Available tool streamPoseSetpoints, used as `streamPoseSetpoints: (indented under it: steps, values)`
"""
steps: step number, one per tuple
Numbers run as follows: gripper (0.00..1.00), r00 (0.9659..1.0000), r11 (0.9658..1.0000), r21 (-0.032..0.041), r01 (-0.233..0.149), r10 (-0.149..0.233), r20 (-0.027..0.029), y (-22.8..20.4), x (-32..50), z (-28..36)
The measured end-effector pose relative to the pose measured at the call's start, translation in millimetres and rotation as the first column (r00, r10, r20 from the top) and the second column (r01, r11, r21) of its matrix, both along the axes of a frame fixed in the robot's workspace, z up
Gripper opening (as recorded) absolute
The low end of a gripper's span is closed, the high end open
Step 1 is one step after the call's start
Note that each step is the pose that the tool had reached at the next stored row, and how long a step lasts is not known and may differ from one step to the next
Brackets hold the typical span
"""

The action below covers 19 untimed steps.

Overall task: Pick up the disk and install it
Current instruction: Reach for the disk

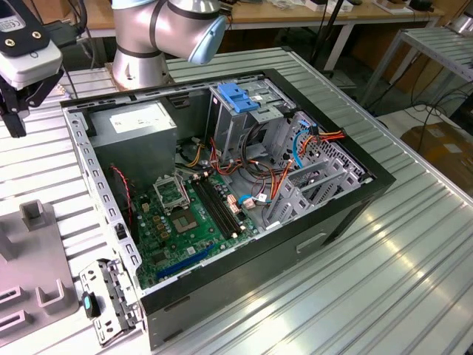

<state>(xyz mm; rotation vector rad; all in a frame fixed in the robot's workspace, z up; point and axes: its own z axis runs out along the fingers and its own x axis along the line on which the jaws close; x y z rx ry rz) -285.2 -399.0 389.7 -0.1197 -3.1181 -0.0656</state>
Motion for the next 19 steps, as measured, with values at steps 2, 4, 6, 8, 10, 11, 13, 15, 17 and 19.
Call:
streamPoseSetpoints:
  steps: [2, 4, 6, 8, 10, 11, 13, 15, 17, 19]
  values:
    - [0.11, 1.0000, 1.0000, 0.0000, 0.000, 0.000, -0.0001, 0.0, -1.1, 0.0]
    - [0.11, 1.0000, 1.0000, 0.0000, 0.000, 0.000, -0.0004, 0.0, -2.9, 0.0]
    - [0.11, 1.0000, 1.0000, 0.0000, 0.000, 0.000, -0.0005, 0.0, -4.0, -0.1]
    - [0.11, 1.0000, 1.0000, 0.0000, 0.000, 0.000, -0.0006, 0.0, -5.1, -0.1]
    - [0.11, 1.0000, 1.0000, 0.0000, 0.000, 0.000, -0.0008, 0.0, -6.2, -0.1]
    - [0.11, 1.0000, 1.0000, 0.0000, 0.000, 0.000, -0.0010, 0.0, -7.0, -0.1]
    - [0.11, 1.0000, 1.0000, 0.0000, 0.000, 0.000, -0.0012, 0.0, -8.0, -0.1]
    - [0.11, 1.0000, 1.0000, 0.0000, 0.000, 0.000, -0.0013, 0.0, -9.1, -0.2]
    - [0.11, 1.0000, 1.0000, 0.0000, 0.000, 0.000, -0.0015, 0.0, -10.2, -0.2]
    - [0.11, 1.0000, 1.0000, 0.0000, 0.000, 0.000, -0.0017, 0.0, -11.7, -0.2]
